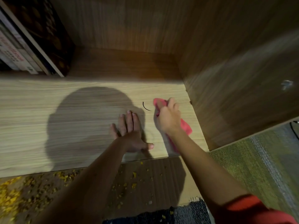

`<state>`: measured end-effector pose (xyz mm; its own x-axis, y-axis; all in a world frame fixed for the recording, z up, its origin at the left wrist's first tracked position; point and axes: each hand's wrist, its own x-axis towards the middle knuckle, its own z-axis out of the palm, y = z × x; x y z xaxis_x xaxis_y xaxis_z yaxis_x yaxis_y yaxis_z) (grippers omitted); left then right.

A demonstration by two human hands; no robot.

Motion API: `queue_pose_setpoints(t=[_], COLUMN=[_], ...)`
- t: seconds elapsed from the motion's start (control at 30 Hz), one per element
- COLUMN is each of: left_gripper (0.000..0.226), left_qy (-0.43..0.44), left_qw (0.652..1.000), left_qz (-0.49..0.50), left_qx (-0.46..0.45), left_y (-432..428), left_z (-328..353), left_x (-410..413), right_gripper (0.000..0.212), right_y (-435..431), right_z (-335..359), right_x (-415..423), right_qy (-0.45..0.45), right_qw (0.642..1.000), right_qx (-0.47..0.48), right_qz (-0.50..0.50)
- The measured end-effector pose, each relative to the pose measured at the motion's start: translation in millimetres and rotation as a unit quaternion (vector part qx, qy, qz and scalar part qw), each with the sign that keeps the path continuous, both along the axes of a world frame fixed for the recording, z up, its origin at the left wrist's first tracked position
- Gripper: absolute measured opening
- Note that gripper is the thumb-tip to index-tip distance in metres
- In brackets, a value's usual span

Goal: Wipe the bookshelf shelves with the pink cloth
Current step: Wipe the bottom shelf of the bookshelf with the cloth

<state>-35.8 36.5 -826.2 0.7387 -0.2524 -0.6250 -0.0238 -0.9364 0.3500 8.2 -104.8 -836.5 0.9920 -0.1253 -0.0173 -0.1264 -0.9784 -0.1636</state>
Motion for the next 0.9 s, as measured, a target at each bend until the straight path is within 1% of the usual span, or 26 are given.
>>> queue_pose_setpoints(t=[0.03,0.07,0.1,0.2,0.23,0.27,0.3,0.37,0.4,0.43,0.53,0.57,0.6,0.67,0.73,0.77,0.8,0.9], left_gripper=[0.124,0.124,0.124,0.123,0.123,0.123,0.123,0.123,0.123,0.123,0.124,0.124,0.124,0.123,0.123,0.123,0.123,0.123], left_qy=[-0.001,-0.001,0.0,0.002,0.003,0.004,0.004,-0.002,-0.005,-0.003,-0.004,-0.005,-0.005,-0.002,-0.003,-0.004,-0.005,-0.004], left_qw=[1.0,1.0,1.0,1.0,1.0,1.0,1.0,1.0,1.0,1.0,1.0,1.0,1.0,1.0,1.0,1.0,1.0,1.0], left_qz=[0.002,0.003,0.002,0.001,0.0,0.0,0.0,-0.001,0.001,0.003,0.0,0.0,0.001,0.0,0.0,-0.001,0.0,0.0], left_qx=[-0.001,-0.003,-0.004,-0.011,-0.012,-0.012,-0.011,-0.009,-0.009,-0.009,-0.007,-0.004,-0.002,0.0,0.0,0.0,0.001,-0.001], left_y=[-0.7,-0.7,-0.4,1.2,1.3,1.6,1.1,0.9,1.6,1.8,1.5,1.3,1.5,1.1,1.0,1.4,1.9,1.0], left_z=[-0.8,-0.8,-0.7,-0.8,-0.3,0.1,0.1,-0.9,-1.9,-2.3,-2.2,-2.2,-1.9,-1.0,-2.2,-2.7,-2.1,-1.3], left_x=[-0.6,-0.7,-1.4,-0.6,0.2,1.0,0.9,0.2,0.4,0.0,-1.0,-0.8,-0.1,-0.8,-1.0,-0.8,-0.5,-0.6], right_gripper=[0.034,0.035,0.035,0.032,0.031,0.032,0.032,0.036,0.037,0.037,0.035,0.035,0.036,0.034,0.035,0.035,0.035,0.038], right_y=[0.2,-5.4,-14.6,-36.4,-33.8,-25.8,-15.7,-4.7,-7.3,-14.4,-34.4,-33.2,-26.4,-11.2,-7.8,-13.4,-22.4,-45.9], right_z=[-1.5,-1.3,0.6,9.5,10.2,10.6,9.2,2.4,0.2,1.9,8.4,10.3,11.5,9.1,4.8,4.6,5.7,14.3], right_x=[-4.9,-4.7,-1.1,14.1,15.7,14.3,8.9,-7.5,-10.1,-6.9,13.1,16.3,16.7,2.8,-18.2,-21.5,-15.8,13.8], right_qy=[-0.005,-0.006,0.0,0.016,0.017,0.014,0.011,-0.014,-0.018,-0.013,0.014,0.017,0.014,0.017,0.0,-0.006,-0.004,0.042], right_qw=[0.999,0.998,0.999,0.996,0.995,0.995,0.998,0.996,0.993,0.993,0.998,0.998,0.997,0.999,0.998,0.996,0.996,0.996], right_qx=[-0.005,-0.006,-0.01,-0.02,-0.021,-0.022,-0.033,-0.061,-0.067,-0.07,-0.051,-0.046,-0.042,-0.032,-0.043,-0.05,-0.057,-0.068], right_qz=[0.042,0.055,0.035,-0.082,-0.1,-0.093,-0.057,0.056,0.095,0.098,-0.02,-0.05,-0.059,-0.026,0.054,0.075,0.069,-0.03])
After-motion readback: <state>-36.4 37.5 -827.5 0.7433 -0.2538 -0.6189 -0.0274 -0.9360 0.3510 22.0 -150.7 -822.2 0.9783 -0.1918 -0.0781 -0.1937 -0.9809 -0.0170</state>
